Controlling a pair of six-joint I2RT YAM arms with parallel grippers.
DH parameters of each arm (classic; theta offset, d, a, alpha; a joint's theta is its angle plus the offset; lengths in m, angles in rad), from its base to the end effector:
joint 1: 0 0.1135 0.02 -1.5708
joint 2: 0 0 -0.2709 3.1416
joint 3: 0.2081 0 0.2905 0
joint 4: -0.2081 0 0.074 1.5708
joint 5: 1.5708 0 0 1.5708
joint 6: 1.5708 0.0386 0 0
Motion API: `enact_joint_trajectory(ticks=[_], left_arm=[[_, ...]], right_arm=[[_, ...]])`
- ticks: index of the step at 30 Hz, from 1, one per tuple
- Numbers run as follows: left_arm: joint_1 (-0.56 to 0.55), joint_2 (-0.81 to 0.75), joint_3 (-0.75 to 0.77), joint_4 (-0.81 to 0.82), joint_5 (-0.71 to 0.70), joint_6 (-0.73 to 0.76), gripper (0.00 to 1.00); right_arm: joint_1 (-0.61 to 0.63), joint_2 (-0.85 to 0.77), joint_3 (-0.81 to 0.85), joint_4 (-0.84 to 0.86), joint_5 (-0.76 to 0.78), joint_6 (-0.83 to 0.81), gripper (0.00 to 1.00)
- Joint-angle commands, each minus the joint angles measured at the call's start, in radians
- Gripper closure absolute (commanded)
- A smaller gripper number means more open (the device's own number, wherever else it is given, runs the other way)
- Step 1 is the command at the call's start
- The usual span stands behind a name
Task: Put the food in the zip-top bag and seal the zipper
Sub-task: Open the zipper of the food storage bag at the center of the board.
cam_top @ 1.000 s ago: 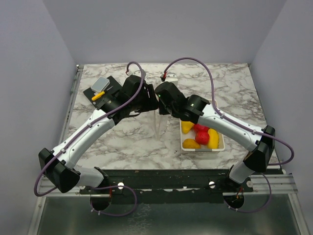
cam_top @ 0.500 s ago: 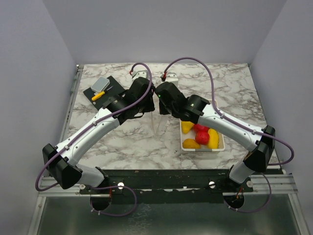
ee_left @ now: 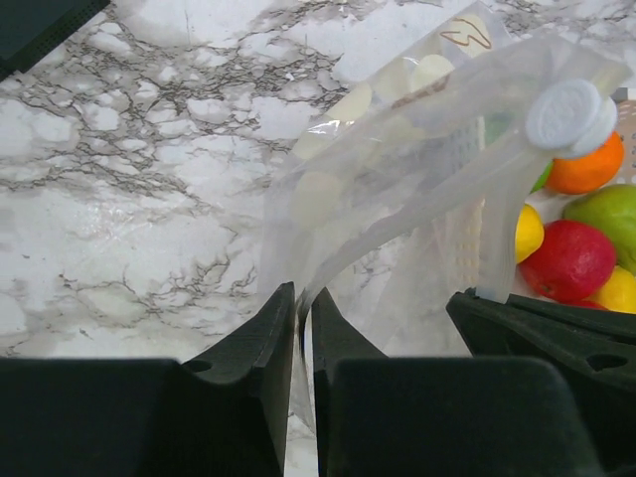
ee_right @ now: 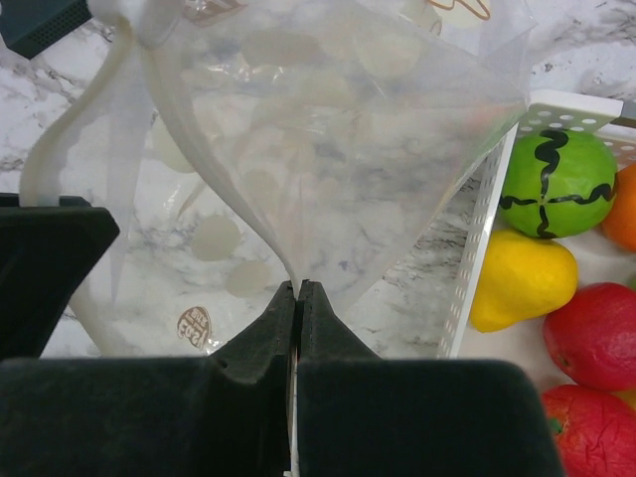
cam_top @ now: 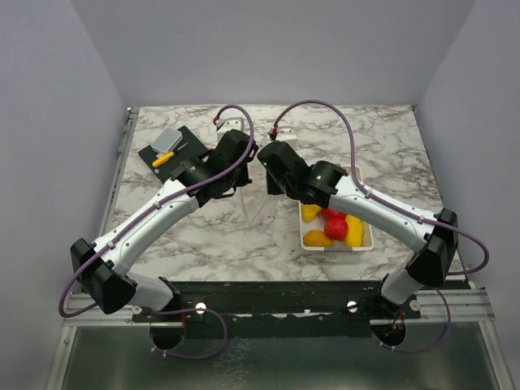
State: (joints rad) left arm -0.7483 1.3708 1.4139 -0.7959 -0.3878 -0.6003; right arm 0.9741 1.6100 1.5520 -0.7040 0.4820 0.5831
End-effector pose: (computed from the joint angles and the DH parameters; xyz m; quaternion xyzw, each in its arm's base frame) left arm 0.2500 -0.2122 0.3762 -0.0098 0.9035 -0.1055 0.4152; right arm 0.2374 0.3176 0.3529 -0.0813 0.8940 0.1121 0.4261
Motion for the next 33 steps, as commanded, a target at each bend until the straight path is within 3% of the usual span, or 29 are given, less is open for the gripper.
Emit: enact_joint_trajectory(ticks=[1, 3, 8, 17, 26, 33], left_arm=[[-0.004, -0.023, 0.025, -0.032, -0.088, 0.052, 0.93], [-0.004, -0.032, 0.026, -0.044, -0.118, 0.066, 1.0], [-0.002, -0.048, 0.046, -0.082, -0.179, 0.097, 1.0], [-0.002, -0.065, 0.131, -0.179, -0.252, 0.138, 1.0], [-0.002, -0.037, 0.198, -0.266, -0.258, 0.169, 1.0], [-0.003, -0.005, 0.154, -0.224, -0.174, 0.16, 1.0]], right_arm=[[0.007, -0.046, -0.031, 0.008, 0.004, 0.032, 0.99], [0.005, -0.054, -0.047, 0.017, -0.008, 0.039, 0.99], [-0.019, -0.075, -0.089, 0.049, -0.074, 0.063, 0.99], [-0.108, -0.115, -0.189, 0.228, -0.351, 0.108, 0.99], [-0.183, -0.075, -0.228, 0.376, -0.626, 0.171, 0.99], [-0.201, -0.005, -0.237, 0.485, -0.768, 0.204, 0.99]])
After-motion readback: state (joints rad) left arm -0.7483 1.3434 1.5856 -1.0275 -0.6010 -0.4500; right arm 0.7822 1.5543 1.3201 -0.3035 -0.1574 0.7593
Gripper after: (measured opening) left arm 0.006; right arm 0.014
